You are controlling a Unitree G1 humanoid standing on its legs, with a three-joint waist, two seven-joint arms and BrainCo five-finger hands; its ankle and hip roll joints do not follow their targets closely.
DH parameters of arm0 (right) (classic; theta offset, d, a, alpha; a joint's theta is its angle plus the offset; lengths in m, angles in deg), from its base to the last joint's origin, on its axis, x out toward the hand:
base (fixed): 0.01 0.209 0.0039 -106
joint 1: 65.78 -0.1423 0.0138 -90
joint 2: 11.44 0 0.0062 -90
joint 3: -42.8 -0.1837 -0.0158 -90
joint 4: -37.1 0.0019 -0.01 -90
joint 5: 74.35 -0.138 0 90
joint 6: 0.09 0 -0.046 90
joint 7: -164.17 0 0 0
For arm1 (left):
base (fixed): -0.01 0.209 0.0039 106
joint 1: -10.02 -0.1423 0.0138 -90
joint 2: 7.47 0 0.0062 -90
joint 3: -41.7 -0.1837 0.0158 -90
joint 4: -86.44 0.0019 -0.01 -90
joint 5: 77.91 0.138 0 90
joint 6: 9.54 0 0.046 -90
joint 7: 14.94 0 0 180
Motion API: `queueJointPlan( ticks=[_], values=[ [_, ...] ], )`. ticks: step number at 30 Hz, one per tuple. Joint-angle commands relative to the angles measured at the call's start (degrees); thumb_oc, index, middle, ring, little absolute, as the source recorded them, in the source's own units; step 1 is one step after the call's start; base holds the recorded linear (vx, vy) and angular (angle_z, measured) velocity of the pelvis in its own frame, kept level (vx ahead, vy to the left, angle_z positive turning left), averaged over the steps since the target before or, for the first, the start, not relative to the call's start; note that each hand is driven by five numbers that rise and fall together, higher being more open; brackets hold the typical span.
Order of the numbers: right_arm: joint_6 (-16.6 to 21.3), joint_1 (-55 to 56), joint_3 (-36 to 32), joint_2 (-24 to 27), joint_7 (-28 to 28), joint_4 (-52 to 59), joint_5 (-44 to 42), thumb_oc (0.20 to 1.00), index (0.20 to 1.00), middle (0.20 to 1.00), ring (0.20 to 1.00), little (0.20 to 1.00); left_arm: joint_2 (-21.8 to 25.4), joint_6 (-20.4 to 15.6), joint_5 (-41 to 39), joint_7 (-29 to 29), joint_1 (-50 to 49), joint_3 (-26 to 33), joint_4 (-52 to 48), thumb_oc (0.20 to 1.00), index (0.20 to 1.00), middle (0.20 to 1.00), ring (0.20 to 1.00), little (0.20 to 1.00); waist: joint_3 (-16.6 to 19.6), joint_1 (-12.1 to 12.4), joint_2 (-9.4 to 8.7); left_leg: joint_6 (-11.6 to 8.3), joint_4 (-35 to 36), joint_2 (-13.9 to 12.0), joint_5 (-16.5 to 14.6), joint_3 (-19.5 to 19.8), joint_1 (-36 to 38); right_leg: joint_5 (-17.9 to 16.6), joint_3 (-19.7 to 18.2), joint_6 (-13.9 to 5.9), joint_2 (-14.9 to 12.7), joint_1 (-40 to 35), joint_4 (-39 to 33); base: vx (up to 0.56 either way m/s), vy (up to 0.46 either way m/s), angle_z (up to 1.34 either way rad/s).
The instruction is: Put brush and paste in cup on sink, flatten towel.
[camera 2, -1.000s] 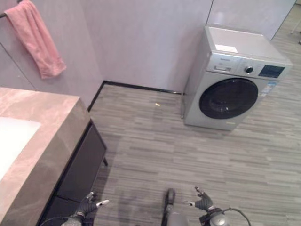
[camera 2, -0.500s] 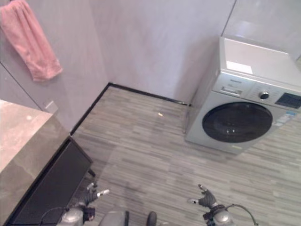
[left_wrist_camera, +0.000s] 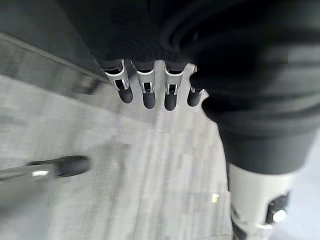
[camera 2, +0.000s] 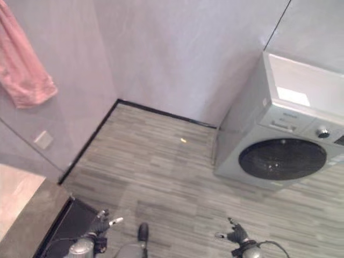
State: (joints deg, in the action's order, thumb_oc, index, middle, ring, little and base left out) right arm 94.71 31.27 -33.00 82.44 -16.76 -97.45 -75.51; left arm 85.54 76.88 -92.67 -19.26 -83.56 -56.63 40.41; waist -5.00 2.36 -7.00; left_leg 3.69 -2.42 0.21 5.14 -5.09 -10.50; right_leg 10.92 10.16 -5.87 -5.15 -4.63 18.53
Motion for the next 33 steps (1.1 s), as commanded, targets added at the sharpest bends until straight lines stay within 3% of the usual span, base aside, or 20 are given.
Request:
queueJointPlan(
  ticks=[1,3,4,6,7,9,10,13,16,21,25,27,28,29,30,31,32,33],
  values=[
    [1.0,-1.4,-0.8,0.9,0.0,1.5,1.6,1.000,1.000,1.000,1.000,1.000,2.8,-2.0,1.5,-0.2,-0.8,-1.0,-4.3,1.000,1.000,1.000,1.000,1.000,0.7,1.7,-1.04,-0.80,-6.6,0.8,-6.5,1.2,-1.6,-17.0,-1.0,-4.68,-4.6,2.4,0.2,0.14,0.233,0.04],
    [1.1,-1.4,-0.6,0.6,0.5,2.9,1.5,1.000,1.000,1.000,1.000,1.000,3.4,-1.7,2.7,0.1,-0.9,-1.1,-5.0,1.000,1.000,1.000,1.000,1.000,-0.2,0.9,0.38,0.79,-4.6,1.3,-7.3,2.3,2.1,-22.2,-0.7,-4.84,-5.2,6.1,9.4,0.24,0.434,0.13],
    [1.2,-1.6,-0.3,0.4,0.5,2.6,1.5,1.000,1.000,1.000,1.000,1.000,3.7,-1.7,3.7,-0.1,-1.1,-1.4,-5.1,1.000,1.000,1.000,1.000,1.000,-0.6,0.9,0.81,1.17,-4.0,1.4,-7.6,2.6,3.2,-21.8,-0.1,-4.73,-4.9,7.1,10.9,0.23,0.347,0.11],
    [1.2,-1.0,0.0,0.2,0.9,3.7,1.1,1.000,1.000,1.000,1.000,1.000,4.1,-1.5,4.8,0.1,-1.0,-1.7,-5.1,1.000,1.000,1.000,1.000,1.000,-1.1,-0.1,1.10,1.48,-2.7,2.1,-7.3,4.8,5.1,-19.0,-3.0,-4.16,-0.9,10.1,12.1,0.21,0.190,0.17],
    [1.3,-0.9,0.1,0.1,1.4,4.0,1.1,1.000,1.000,1.000,1.000,1.000,3.9,-1.6,4.8,0.1,-1.2,-1.4,-5.0,1.000,1.000,1.000,1.000,1.000,-1.1,0.0,1.35,1.62,-2.0,2.2,-7.2,4.8,5.8,-20.1,-0.5,-4.33,-1.9,11.4,12.0,0.21,0.192,0.55],
    [1.3,-0.8,0.3,0.4,1.6,4.7,1.4,1.000,1.000,1.000,1.000,1.000,3.6,-1.5,4.9,0.3,-1.3,-1.5,-4.8,1.000,1.000,1.000,1.000,1.000,-1.3,-0.5,1.79,1.55,-0.9,2.2,-7.0,5.5,7.1,-18.8,0.9,-4.02,-1.0,12.5,11.6,0.17,0.123,0.65],
    [1.5,-0.8,0.3,0.8,1.5,4.3,1.1,1.000,1.000,1.000,1.000,1.000,3.4,-1.5,4.6,0.4,-1.4,-1.9,-4.7,1.000,1.000,1.000,1.000,1.000,-1.8,-0.8,2.09,1.24,-0.3,2.5,-6.7,7.1,8.3,-15.1,1.7,-3.36,1.6,15.7,9.8,0.23,0.071,0.34],
    [1.6,-0.9,0.3,1.0,1.5,5.1,0.8,1.000,1.000,1.000,1.000,1.000,3.3,-1.4,4.9,0.7,-1.5,-2.0,-4.3,1.000,1.000,1.000,1.000,1.000,-2.3,-0.8,1.68,0.66,-0.6,3.1,-8.1,8.1,9.5,-13.5,5.1,-2.96,-0.2,15.1,3.5,0.20,0.005,0.34],
    [1.6,-1.8,0.6,1.3,1.1,4.4,1.0,1.000,1.000,1.000,1.000,1.000,3.1,-1.6,5.4,0.6,-1.1,-2.3,-3.1,1.000,1.000,1.000,1.000,1.000,-2.4,-0.8,1.64,-0.30,-1.7,3.2,-10.6,10.1,11.3,-12.9,2.7,-2.60,-1.3,16.0,-6.7,0.25,-0.075,0.57],
    [1.3,-3.7,1.4,1.6,0.7,4.2,1.8,1.000,1.000,1.000,1.000,1.000,2.3,-1.9,4.5,-0.2,-0.8,-1.7,-1.1,1.000,1.000,1.000,1.000,1.000,-1.6,-0.9,1.52,-1.95,-3.2,2.6,-12.3,13.6,14.4,-20.8,-1.1,-5.23,-3.7,17.2,-15.4,0.35,-0.149,0.41],
    [1.6,-3.7,2.4,2.0,1.3,4.7,2.1,1.000,1.000,1.000,1.000,1.000,2.1,-1.8,5.1,-0.8,-0.5,-1.4,3.1,1.000,1.000,1.000,1.000,1.000,0.7,-1.4,0.57,-3.77,-3.8,-1.0,-12.5,15.4,17.5,-17.0,-2.4,-3.02,0.8,14.6,-14.4,0.40,-0.269,0.61],
    [2.0,-3.3,2.5,3.2,1.3,4.5,0.9,1.000,1.000,1.000,1.000,1.000,1.3,-1.7,3.8,-0.8,-0.1,-1.2,5.2,1.000,1.000,1.000,1.000,1.000,1.4,-1.6,0.85,-5.76,-8.9,-3.2,-9.4,16.6,15.7,-14.8,-0.8,-1.01,3.2,12.3,-15.3,0.37,-0.343,0.75],
    [2.0,-3.2,2.6,3.8,1.1,4.3,1.2,1.000,1.000,1.000,1.000,1.000,1.0,-1.7,3.3,-0.7,0.6,-1.4,6.0,1.000,1.000,1.000,1.000,1.000,1.2,-1.8,0.70,-6.37,-13.5,-3.5,-7.6,16.8,13.4,-14.4,-0.2,-0.25,3.6,11.2,-16.1,0.23,-0.313,0.43],
    [2.1,-3.1,2.2,5.0,1.0,5.2,0.5,1.000,1.000,1.000,1.000,1.000,1.0,-1.6,2.6,-0.8,1.8,-1.6,6.3,1.000,1.000,1.000,1.000,1.000,0.0,-1.7,-0.31,-6.44,-22.5,-3.2,-5.4,13.9,8.1,-14.1,1.0,0.88,3.4,9.3,-17.2,0.19,-0.293,0.39],
    [2.1,-3.0,2.3,5.6,1.0,5.6,0.8,1.000,1.000,1.000,1.000,1.000,0.9,-1.6,2.4,-0.7,2.3,-1.7,6.3,1.000,1.000,1.000,1.000,1.000,-0.5,-1.7,-0.70,-6.32,-24.1,-3.4,-5.3,11.4,6.6,-13.8,1.6,1.28,3.3,8.3,-18.0,0.12,-0.198,0.35],
    [2.1,-3.0,2.3,5.6,1.0,5.6,0.8,1.000,1.000,1.000,1.000,1.000,0.9,-1.6,2.4,-0.7,2.3,-1.7,6.3,1.000,1.000,1.000,1.000,1.000,-0.5,-1.7,-0.63,-6.31,-24.4,-3.4,-5.4,11.4,6.5,-13.8,1.6,1.28,3.3,8.3,-18.1,0.10,-0.133,0.14],
    [1.6,-3.2,2.9,6.6,0.8,5.6,2.6,1.000,1.000,1.000,1.000,1.000,0.6,-1.6,2.0,-1.1,3.1,-1.8,5.6,1.000,1.000,1.000,1.000,1.000,-1.2,-1.1,-0.78,-5.80,-22.7,-2.8,-7.1,7.2,4.2,-13.0,2.8,1.32,3.1,7.1,-19.4,0.10,-0.085,0.18],
    [1.5,-3.1,3.1,6.9,0.9,5.8,3.4,1.000,1.000,1.000,1.000,1.000,0.4,-1.7,1.8,-1.1,3.3,-1.7,5.5,1.000,1.000,1.000,1.000,1.000,-1.2,-0.9,-0.72,-5.56,-20.4,-2.0,-8.1,6.4,3.4,-13.0,3.2,1.11,2.9,6.6,-20.1,0.14,-0.083,0.17]
  ],
)
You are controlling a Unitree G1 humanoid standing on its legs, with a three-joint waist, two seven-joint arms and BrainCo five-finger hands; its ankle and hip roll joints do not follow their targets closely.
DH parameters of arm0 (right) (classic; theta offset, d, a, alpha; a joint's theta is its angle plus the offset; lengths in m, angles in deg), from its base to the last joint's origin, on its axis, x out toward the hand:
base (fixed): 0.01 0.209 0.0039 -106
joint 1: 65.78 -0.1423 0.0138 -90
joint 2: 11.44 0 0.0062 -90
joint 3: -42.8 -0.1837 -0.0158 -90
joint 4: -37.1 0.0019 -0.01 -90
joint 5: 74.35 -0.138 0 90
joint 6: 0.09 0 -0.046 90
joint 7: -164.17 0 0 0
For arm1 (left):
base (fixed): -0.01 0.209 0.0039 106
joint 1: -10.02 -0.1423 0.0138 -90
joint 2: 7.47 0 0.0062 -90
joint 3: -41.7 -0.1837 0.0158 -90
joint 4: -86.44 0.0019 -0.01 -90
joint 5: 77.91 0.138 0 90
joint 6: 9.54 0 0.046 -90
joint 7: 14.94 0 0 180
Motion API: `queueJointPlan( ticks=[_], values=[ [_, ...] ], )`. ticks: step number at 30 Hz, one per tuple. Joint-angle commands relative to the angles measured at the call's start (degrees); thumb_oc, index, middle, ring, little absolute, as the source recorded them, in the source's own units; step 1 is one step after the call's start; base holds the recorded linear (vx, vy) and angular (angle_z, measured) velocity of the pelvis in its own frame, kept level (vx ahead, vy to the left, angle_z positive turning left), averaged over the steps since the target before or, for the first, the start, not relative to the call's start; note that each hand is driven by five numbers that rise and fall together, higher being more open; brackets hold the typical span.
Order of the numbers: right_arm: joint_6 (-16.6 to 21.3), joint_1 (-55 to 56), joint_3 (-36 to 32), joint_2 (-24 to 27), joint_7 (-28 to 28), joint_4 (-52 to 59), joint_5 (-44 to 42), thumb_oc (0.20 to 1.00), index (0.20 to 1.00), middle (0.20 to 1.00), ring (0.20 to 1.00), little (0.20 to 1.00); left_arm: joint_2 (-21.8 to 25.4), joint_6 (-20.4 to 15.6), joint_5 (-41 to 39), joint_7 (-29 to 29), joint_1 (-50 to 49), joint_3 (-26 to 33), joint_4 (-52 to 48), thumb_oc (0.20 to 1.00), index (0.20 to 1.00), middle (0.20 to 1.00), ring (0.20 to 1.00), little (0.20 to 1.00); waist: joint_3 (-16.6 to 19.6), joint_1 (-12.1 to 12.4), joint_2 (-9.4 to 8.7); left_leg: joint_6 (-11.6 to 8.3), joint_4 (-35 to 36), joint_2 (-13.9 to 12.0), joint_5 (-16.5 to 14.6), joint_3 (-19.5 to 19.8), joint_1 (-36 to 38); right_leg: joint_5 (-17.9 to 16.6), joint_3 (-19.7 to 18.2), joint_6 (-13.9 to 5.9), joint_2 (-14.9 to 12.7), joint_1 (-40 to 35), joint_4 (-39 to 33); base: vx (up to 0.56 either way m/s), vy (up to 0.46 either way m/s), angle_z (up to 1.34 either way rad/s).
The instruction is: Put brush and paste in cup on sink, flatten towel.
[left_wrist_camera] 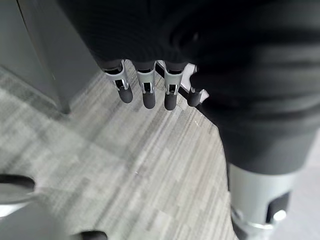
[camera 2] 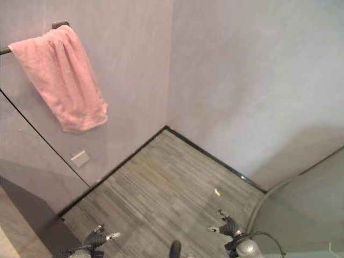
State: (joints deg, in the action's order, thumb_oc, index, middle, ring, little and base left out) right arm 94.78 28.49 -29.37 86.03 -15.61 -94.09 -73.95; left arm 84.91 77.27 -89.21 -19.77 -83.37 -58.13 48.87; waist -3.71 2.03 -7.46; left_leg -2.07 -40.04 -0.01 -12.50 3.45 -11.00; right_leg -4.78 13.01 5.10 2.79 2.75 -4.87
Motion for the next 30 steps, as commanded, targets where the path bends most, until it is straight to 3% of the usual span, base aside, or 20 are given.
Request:
queueJointPlan(
  ticks=[1,3,5,6,7,11,13,14,16,18,19,20,22,26,27,30],
  values=[
    [1.3,0.2,-0.8,3.7,-0.3,3.1,2.3,1.000,1.000,1.000,1.000,1.000,0.7,-2.2,-2.0,-0.7,3.2,-0.2,-3.1,1.000,1.000,1.000,1.000,1.000,-2.4,-1.0,-0.23,0.74,20.7,-1.5,8.3,-4.3,3.1,2.8,1.0,-10.18,-5.5,-1.0,2.8,0.11,-0.004,0.16],
    [1.3,1.1,-1.6,3.8,-0.6,4.0,2.2,1.000,1.000,1.000,1.000,1.000,0.3,-2.3,-1.9,-0.8,3.5,-0.5,-3.5,1.000,1.000,1.000,1.000,1.000,-2.0,-1.3,-0.28,1.30,26.1,-1.4,7.7,-8.2,0.9,3.4,2.3,-10.66,-6.1,-1.3,2.4,0.12,0.026,0.15],
    [1.4,1.3,-1.6,3.8,-0.7,4.2,2.6,1.000,1.000,1.000,1.000,1.000,0.2,-2.3,-1.6,-0.7,3.5,-0.7,-3.6,1.000,1.000,1.000,1.000,1.000,-2.0,-1.0,0.09,1.21,29.3,-1.0,9.0,-8.9,0.2,3.8,2.6,-10.76,-5.9,-2.0,1.9,0.10,0.030,0.64],
    [1.4,1.0,-1.2,3.8,-0.7,4.4,3.4,1.000,1.000,1.000,1.000,1.000,0.2,-2.4,-1.4,-0.9,3.3,-0.8,-3.3,1.000,1.000,1.000,1.000,1.000,-1.8,-0.5,0.35,1.11,32.8,-0.5,11.3,-8.2,-0.6,4.0,2.5,-10.75,-5.4,-2.2,1.6,0.22,0.074,0.09],
    [1.8,1.0,-0.7,3.8,-1.0,5.9,4.8,1.000,1.000,1.000,1.000,1.000,0.2,-2.3,-1.2,-0.9,3.2,-0.8,-2.8,1.000,1.000,1.000,1.000,1.000,-2.3,-0.6,0.48,0.16,33.5,-1.1,14.2,-10.5,-1.8,5.1,3.0,-10.62,-5.0,-3.1,2.6,0.27,0.106,-0.34],
    [1.9,0.4,1.3,1.7,0.1,7.7,7.4,1.000,1.000,1.000,1.000,1.000,0.2,-2.5,-0.7,-1.2,2.2,0.2,-0.2,1.000,1.000,1.000,1.000,1.000,-0.9,0.3,-0.20,2.61,35.5,0.2,11.3,-11.1,2.6,6.9,1.8,-12.14,-6.8,-4.1,7.0,0.32,0.314,-0.54],
    [2.0,-0.3,2.0,0.6,0.3,7.1,8.6,1.000,1.000,1.000,1.000,1.000,1.0,-2.6,0.9,-1.0,2.1,-0.7,-1.4,1.000,1.000,1.000,1.000,1.000,-1.2,0.6,-0.38,4.22,35.4,1.0,9.4,-11.0,4.6,6.5,1.5,-13.59,-8.8,-2.2,13.4,0.21,0.429,-0.57],
    [2.1,-0.4,2.4,0.1,0.4,7.6,9.3,1.000,1.000,1.000,1.000,1.000,1.6,-2.6,1.6,-1.1,2.0,-0.9,-2.2,1.000,1.000,1.000,1.000,1.000,-2.0,0.4,-0.42,5.34,35.1,2.0,8.4,-9.6,6.1,3.5,0.4,-14.95,-9.9,-0.2,19.6,0.20,0.434,0.21],
    [2.1,-0.3,2.3,-0.1,0.6,7.5,9.2,1.000,1.000,1.000,1.000,1.000,2.0,-2.6,2.0,-1.2,1.9,-1.1,-2.8,1.000,1.000,1.000,1.000,1.000,-2.1,-0.1,0.03,5.96,35.3,2.3,8.4,-8.4,6.5,1.3,-0.5,-15.10,-9.9,1.6,23.8,0.14,0.268,0.76],
    [2.2,0.0,2.1,-0.1,0.5,7.8,9.1,1.000,1.000,1.000,1.000,1.000,2.5,-2.3,2.7,-1.0,1.3,-1.5,-4.2,1.000,1.000,1.000,1.000,1.000,-2.0,-0.5,0.55,6.34,35.8,2.7,8.4,-6.9,7.4,1.2,-1.4,-14.97,-9.0,3.4,26.9,0.12,0.159,0.91],
    [2.3,0.2,2.1,0.0,0.4,8.1,9.2,1.000,1.000,1.000,1.000,1.000,2.8,-2.3,3.6,-0.9,1.2,-1.8,-4.6,1.000,1.000,1.000,1.000,1.000,-2.2,-1.0,0.73,6.39,36.2,3.0,8.6,-5.6,8.2,1.8,-3.4,-14.76,-7.0,4.6,27.5,0.16,0.103,0.77],
    [2.6,1.0,1.8,0.4,0.7,9.2,9.1,1.000,1.000,1.000,1.000,1.000,3.1,-2.3,4.7,-0.9,1.3,-2.1,-5.1,1.000,1.000,1.000,1.000,1.000,-2.1,-1.6,1.06,6.17,37.0,3.4,9.5,-3.4,8.9,2.5,-4.6,-14.05,-5.0,6.8,25.6,0.20,0.114,0.72],
    [3.0,1.3,1.8,1.0,0.7,9.2,9.2,1.000,1.000,1.000,1.000,1.000,3.4,-2.5,6.0,-1.0,1.1,-2.4,-5.6,1.000,1.000,1.000,1.000,1.000,-2.4,-1.4,1.07,5.94,37.2,3.7,9.2,-2.0,9.5,2.7,-3.3,-13.46,-5.8,7.3,22.3,0.15,0.040,0.61],
    [3.1,0.9,2.3,1.4,0.4,8.2,9.5,1.000,1.000,1.000,1.000,1.000,3.8,-2.8,7.6,-1.2,1.4,-3.5,-6.3,1.000,1.000,1.000,1.000,1.000,-3.2,-2.0,1.09,5.59,35.7,4.7,8.0,1.8,10.1,2.4,-5.5,-13.45,-5.7,9.1,16.2,0.11,-0.016,0.97],
    [3.2,0.3,2.8,1.9,0.6,8.5,10.0,1.000,1.000,1.000,1.000,1.000,3.9,-3.1,8.4,-1.4,1.4,-3.8,-7.0,1.000,1.000,1.000,1.000,1.000,-3.7,-2.2,1.15,5.31,35.0,5.4,7.3,4.3,10.6,1.3,-8.2,-13.90,-5.8,9.9,13.0,0.17,-0.046,0.17],
    [3.3,-0.4,3.4,2.5,0.7,8.1,10.5,1.000,1.000,1.000,1.000,1.000,3.7,-3.7,8.6,-1.6,1.7,-4.5,-6.8,1.000,1.000,1.000,1.000,1.000,-4.5,-2.4,1.20,4.74,34.0,6.6,6.9,9.3,11.2,-1.0,-13.4,-14.69,-5.9,11.0,12.0,0.17,-0.083,0.79]
  ],
)
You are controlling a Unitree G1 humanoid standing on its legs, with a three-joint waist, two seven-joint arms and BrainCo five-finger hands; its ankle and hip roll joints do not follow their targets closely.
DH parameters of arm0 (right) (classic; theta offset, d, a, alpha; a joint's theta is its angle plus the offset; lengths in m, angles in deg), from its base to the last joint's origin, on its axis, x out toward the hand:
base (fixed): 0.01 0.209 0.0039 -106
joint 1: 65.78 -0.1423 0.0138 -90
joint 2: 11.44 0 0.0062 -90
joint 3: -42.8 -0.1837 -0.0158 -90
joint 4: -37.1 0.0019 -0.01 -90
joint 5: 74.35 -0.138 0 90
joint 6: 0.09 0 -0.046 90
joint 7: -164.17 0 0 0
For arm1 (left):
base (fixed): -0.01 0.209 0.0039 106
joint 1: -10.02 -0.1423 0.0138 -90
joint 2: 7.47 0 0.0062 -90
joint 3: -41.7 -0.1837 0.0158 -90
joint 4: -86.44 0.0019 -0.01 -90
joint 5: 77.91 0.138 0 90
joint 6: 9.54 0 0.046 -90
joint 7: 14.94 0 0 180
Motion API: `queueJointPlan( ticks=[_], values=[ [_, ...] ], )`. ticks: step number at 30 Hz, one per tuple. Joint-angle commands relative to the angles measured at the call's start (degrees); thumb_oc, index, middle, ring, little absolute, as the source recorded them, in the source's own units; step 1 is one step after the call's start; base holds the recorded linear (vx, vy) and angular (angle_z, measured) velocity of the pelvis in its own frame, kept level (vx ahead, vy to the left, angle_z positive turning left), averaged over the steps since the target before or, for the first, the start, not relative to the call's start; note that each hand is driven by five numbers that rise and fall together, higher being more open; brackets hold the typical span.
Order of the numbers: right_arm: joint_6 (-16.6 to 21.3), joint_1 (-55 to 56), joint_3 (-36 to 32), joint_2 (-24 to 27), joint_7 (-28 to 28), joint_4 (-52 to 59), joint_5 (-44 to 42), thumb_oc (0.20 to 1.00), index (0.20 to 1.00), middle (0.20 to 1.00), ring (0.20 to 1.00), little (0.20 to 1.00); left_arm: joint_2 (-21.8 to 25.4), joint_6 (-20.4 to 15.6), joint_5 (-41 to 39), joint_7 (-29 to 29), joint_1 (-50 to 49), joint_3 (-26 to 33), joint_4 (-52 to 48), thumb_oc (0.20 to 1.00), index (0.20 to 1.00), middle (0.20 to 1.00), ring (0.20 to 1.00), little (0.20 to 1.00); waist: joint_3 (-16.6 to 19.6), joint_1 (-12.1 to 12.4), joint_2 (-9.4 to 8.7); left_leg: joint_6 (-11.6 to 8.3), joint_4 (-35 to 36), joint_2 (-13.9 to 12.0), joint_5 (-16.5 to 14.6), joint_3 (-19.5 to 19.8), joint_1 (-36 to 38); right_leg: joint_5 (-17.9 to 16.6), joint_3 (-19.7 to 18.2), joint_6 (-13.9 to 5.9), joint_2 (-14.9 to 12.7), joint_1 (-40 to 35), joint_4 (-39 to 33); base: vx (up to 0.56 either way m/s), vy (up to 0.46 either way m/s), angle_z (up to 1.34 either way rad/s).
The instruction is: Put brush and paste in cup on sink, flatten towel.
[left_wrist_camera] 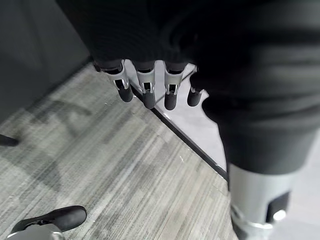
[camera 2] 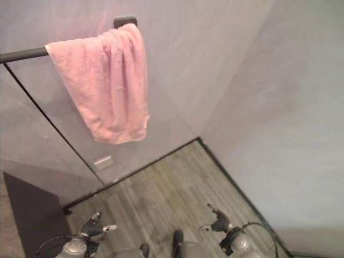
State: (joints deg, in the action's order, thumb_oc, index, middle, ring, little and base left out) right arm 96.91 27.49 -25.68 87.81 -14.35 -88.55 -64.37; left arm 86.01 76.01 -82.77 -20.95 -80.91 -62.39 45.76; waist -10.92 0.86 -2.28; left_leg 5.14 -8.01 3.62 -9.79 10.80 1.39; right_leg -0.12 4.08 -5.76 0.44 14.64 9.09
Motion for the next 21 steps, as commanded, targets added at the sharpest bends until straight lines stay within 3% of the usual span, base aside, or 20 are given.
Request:
queueJointPlan(
  ticks=[1,5,11,15,16,17,18,20,21],
  values=[
    [1.3,0.4,-0.2,0.8,-0.4,2.4,0.8,1.000,1.000,1.000,1.000,1.000,2.4,-2.4,2.2,-0.3,-0.7,-0.4,-3.4,1.000,1.000,1.000,1.000,1.000,2.9,-0.9,-4.20,-2.78,1.6,3.3,4.0,2.9,-1.4,-4.9,-4.0,-3.74,-4.1,-2.1,-2.9,0.08,-0.060,0.93],
    [1.4,-1.2,1.0,0.6,-0.6,0.8,0.7,1.000,1.000,1.000,1.000,1.000,1.7,-2.7,1.2,-1.0,-1.1,-0.1,-2.3,1.000,1.000,1.000,1.000,1.000,3.8,-0.4,-4.30,-3.08,2.1,3.4,4.1,5.1,-1.5,-4.2,-1.5,-3.12,-4.4,-3.6,-3.6,0.13,-0.120,0.99],
    [2.0,-3.0,2.1,2.5,-0.5,2.1,-0.2,1.000,1.000,1.000,1.000,1.000,1.8,-2.7,-1.7,-1.1,-2.4,0.8,-2.8,1.000,1.000,1.000,1.000,1.000,5.7,0.8,-4.21,-6.48,5.4,0.1,6.9,9.5,-1.9,-1.7,4.0,-1.15,-2.9,-6.3,-6.9,0.15,-0.202,0.44],
    [1.9,-3.5,2.1,3.6,-1.0,1.2,-0.4,1.000,1.000,1.000,1.000,1.000,1.6,-2.7,-1.7,-1.1,-0.1,-0.4,-1.9,1.000,1.000,1.000,1.000,1.000,5.9,0.5,-4.59,-7.94,5.9,-1.4,7.9,8.5,-3.7,-1.3,7.3,-0.42,-2.7,-8.3,-9.9,0.08,-0.152,0.42],
    [1.9,-3.3,1.7,4.0,-1.2,1.4,-0.6,1.000,1.000,1.000,1.000,1.000,1.3,-2.6,-1.7,-1.2,0.8,-0.9,-1.6,1.000,1.000,1.000,1.000,1.000,5.7,-0.1,-4.55,-8.09,5.6,-2.1,8.1,5.8,-4.7,-1.2,8.6,-0.54,-3.2,-9.0,-10.4,0.02,-0.025,0.62],
    [1.8,-3.1,1.1,4.4,-1.6,1.6,-0.5,1.000,1.000,1.000,1.000,1.000,0.9,-2.3,-1.5,-1.3,1.6,-1.1,-1.7,1.000,1.000,1.000,1.000,1.000,5.7,-1.2,-4.49,-7.92,5.5,-3.9,7.6,-0.8,-5.3,-1.0,9.9,-0.66,-3.8,-9.5,-10.5,0.00,0.006,0.78],
    [1.8,-3.1,1.1,4.4,-1.6,1.6,-0.5,1.000,1.000,1.000,1.000,1.000,0.9,-2.3,-1.5,-1.3,1.6,-1.1,-1.7,1.000,1.000,1.000,1.000,1.000,5.7,-1.2,-4.49,-7.92,5.5,-3.9,7.6,-0.8,-5.3,-1.0,9.9,-0.66,-3.8,-9.5,-10.5,-0.01,0.034,0.97],
    [1.3,-2.5,-0.1,4.5,-2.0,2.2,-0.7,1.000,1.000,1.000,1.000,1.000,0.3,-1.8,-0.6,-1.4,3.5,-1.4,-0.7,1.000,1.000,1.000,1.000,1.000,5.9,-3.5,-4.60,-7.93,4.4,-7.9,7.4,-16.7,-5.4,-1.2,12.6,-1.27,-5.2,-10.1,-10.9,0.01,0.034,1.15],
    [0.9,-1.4,-1.0,4.0,-2.7,2.1,-1.2,1.000,1.000,1.000,1.000,1.000,-0.2,-1.6,0.1,-1.7,4.4,-1.8,-0.2,1.000,1.000,1.000,1.000,1.000,6.6,-4.9,-3.69,-8.61,5.0,-9.7,6.9,-24.5,-5.1,-0.2,14.3,-1.86,-5.5,-11.6,-11.1,0.02,0.024,1.13]
  ],
)
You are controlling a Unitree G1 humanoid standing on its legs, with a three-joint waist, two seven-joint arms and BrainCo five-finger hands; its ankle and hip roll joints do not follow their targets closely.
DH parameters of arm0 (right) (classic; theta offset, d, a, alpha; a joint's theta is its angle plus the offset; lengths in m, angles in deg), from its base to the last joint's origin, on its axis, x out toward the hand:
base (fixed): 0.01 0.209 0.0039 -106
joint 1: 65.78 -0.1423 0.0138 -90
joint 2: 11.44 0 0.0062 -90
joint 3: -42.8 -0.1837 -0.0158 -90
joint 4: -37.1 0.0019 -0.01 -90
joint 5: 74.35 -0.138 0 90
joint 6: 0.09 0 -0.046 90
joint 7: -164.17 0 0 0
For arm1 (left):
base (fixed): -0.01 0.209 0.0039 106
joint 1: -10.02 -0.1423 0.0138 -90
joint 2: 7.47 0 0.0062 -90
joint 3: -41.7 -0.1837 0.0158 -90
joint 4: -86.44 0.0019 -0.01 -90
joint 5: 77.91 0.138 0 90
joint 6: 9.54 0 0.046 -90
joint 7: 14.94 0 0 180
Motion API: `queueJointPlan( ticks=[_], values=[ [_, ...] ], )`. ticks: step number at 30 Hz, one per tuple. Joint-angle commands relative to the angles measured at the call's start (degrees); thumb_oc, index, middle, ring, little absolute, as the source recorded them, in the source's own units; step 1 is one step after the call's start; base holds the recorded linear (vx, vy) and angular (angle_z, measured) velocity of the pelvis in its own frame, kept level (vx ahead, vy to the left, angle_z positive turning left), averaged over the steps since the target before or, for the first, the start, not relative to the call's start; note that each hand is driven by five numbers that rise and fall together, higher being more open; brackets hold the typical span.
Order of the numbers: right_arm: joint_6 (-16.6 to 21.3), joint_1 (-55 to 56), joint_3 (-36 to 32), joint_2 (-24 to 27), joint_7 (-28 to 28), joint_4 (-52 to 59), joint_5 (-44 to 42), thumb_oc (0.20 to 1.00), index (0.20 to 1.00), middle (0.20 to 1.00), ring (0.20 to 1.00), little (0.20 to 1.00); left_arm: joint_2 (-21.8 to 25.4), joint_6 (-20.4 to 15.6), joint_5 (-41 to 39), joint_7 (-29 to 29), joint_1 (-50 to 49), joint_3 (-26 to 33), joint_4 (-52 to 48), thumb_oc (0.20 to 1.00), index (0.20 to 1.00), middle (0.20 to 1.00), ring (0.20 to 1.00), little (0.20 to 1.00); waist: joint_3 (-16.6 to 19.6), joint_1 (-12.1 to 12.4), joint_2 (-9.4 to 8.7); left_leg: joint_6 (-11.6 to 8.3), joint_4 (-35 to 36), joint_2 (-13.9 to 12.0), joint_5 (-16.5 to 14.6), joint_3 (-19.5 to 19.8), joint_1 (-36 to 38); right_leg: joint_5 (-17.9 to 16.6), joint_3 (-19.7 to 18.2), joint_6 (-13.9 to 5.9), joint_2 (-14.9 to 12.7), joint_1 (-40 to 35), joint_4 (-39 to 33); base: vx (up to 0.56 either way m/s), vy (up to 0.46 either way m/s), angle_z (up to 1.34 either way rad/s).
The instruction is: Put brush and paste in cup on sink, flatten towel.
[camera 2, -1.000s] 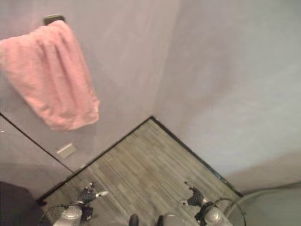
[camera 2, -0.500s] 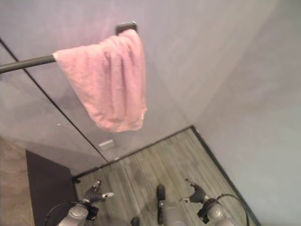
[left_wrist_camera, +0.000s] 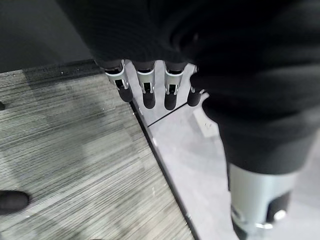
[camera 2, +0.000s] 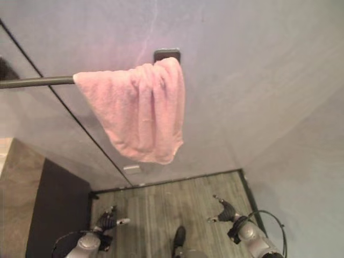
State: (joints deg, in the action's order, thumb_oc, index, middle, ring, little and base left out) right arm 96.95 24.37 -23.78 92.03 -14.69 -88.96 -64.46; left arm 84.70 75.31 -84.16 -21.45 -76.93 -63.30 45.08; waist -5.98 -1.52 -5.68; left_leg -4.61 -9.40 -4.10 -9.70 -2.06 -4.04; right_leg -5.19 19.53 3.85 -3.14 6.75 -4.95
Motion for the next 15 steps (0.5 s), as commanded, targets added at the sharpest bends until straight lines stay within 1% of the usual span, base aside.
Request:
queueJointPlan(
  ticks=[1,2,3,6,8,10,11,12,13,14,15],
  values=[
    [0.7,1.9,-3.1,-0.3,-2.5,2.3,-1.3,1.000,1.000,1.000,1.000,1.000,0.8,-0.9,1.6,-1.2,0.3,-0.9,0.5,1.000,1.000,1.000,1.000,1.000,1.7,-2.4,-0.27,1.12,6.6,-1.8,7.5,-12.1,0.1,4.2,-0.3,-11.14,-2.2,-3.5,3.3,0.05,0.035,1.02],
    [0.6,1.9,-3.2,-0.5,-2.4,2.3,-1.6,1.000,1.000,1.000,1.000,1.000,0.9,-0.9,1.7,-1.3,-0.1,-0.9,0.3,1.000,1.000,1.000,1.000,1.000,1.9,-2.1,-0.11,1.12,6.8,-1.1,7.7,-10.0,0.2,4.3,-0.4,-11.03,-2.2,-3.6,3.8,0.05,0.077,0.81],
    [0.5,1.8,-3.6,-1.1,-2.6,1.9,-2.1,1.000,1.000,1.000,1.000,1.000,1.3,-0.9,1.9,-1.3,-1.1,-0.9,-1.2,1.000,1.000,1.000,1.000,1.000,2.4,-2.0,0.17,1.88,8.4,-0.5,6.9,-9.2,1.5,4.3,-0.9,-11.23,-2.7,-4.3,4.6,0.11,0.118,-0.11],
    [0.3,1.5,-3.7,-2.2,-2.8,1.7,-2.0,1.000,1.000,1.000,1.000,1.000,1.3,-0.9,1.1,-1.2,-2.9,-0.7,-3.3,1.000,1.000,1.000,1.000,1.000,3.0,-1.3,0.60,2.78,9.6,0.4,6.8,-8.8,2.7,4.6,-1.6,-11.46,-3.5,-4.7,5.8,0.06,0.126,-0.43],
    [0.3,1.4,-3.7,-2.6,-2.9,1.8,-2.1,1.000,1.000,1.000,1.000,1.000,1.3,-0.9,0.7,-1.1,-3.3,-0.5,-3.9,1.000,1.000,1.000,1.000,1.000,3.0,-1.0,0.82,3.12,10.3,0.8,6.9,-8.8,3.2,4.6,-1.7,-11.64,-3.9,-4.7,6.7,0.02,0.119,0.11],
    [0.3,1.5,-4.2,-3.2,-3.2,2.4,-1.8,1.000,1.000,1.000,1.000,1.000,2.0,-1.0,1.7,-0.7,-4.4,-0.7,-7.0,1.000,1.000,1.000,1.000,1.000,2.7,-0.9,1.36,4.16,11.4,1.7,6.9,-8.2,4.1,4.8,-2.1,-12.10,-5.1,-4.0,9.8,0.01,0.226,0.13],
    [0.4,1.9,-5.8,-3.9,-3.8,3.3,-2.6,1.000,1.000,1.000,1.000,1.000,3.0,-1.0,2.8,-0.2,-5.5,-0.7,-11.0,1.000,1.000,1.000,1.000,1.000,1.7,-1.3,2.05,5.26,11.8,2.5,6.8,-7.1,4.7,3.3,-3.9,-13.08,-6.2,-1.0,16.8,-0.02,0.225,0.07],
    [0.4,2.2,-7.1,-4.3,-4.3,4.4,-3.5,1.000,1.000,1.000,1.000,1.000,3.8,-1.0,3.3,-0.2,-5.8,-0.5,-12.8,1.000,1.000,1.000,1.000,1.000,1.0,-1.9,2.38,5.72,11.8,2.7,6.9,-6.6,4.8,2.5,-5.5,-13.61,-5.8,0.8,20.4,-0.03,0.192,0.21],
    [0.6,2.2,-7.7,-4.5,-4.6,4.8,-4.0,1.000,1.000,1.000,1.000,1.000,4.1,-1.0,3.4,-0.1,-6.0,-0.4,-13.7,1.000,1.000,1.000,1.000,1.000,0.9,-2.1,2.59,5.74,11.5,2.7,7.0,-6.4,4.4,2.4,-7.1,-13.76,-5.2,2.4,21.6,-0.01,0.078,0.28],
    [0.8,2.1,-8.4,-4.8,-5.3,4.6,-4.9,1.000,1.000,1.000,1.000,1.000,4.4,-1.2,3.8,0.0,-6.3,-0.5,-14.5,1.000,1.000,1.000,1.000,1.000,0.8,-2.3,2.74,5.74,11.0,2.9,6.5,-6.1,4.3,3.0,-8.8,-13.74,-4.4,2.8,21.0,0.03,0.029,0.28],
    [0.9,1.9,-9.4,-4.9,-6.2,5.1,-5.9,1.000,1.000,1.000,1.000,1.000,4.8,-1.3,4.1,0.0,-6.5,-0.4,-15.6,1.000,1.000,1.000,1.000,1.000,0.7,-2.4,2.91,5.66,10.3,3.0,6.0,-5.7,4.3,3.8,-10.3,-13.22,-3.8,2.9,18.5,0.06,-0.007,0.15]
  ],
)
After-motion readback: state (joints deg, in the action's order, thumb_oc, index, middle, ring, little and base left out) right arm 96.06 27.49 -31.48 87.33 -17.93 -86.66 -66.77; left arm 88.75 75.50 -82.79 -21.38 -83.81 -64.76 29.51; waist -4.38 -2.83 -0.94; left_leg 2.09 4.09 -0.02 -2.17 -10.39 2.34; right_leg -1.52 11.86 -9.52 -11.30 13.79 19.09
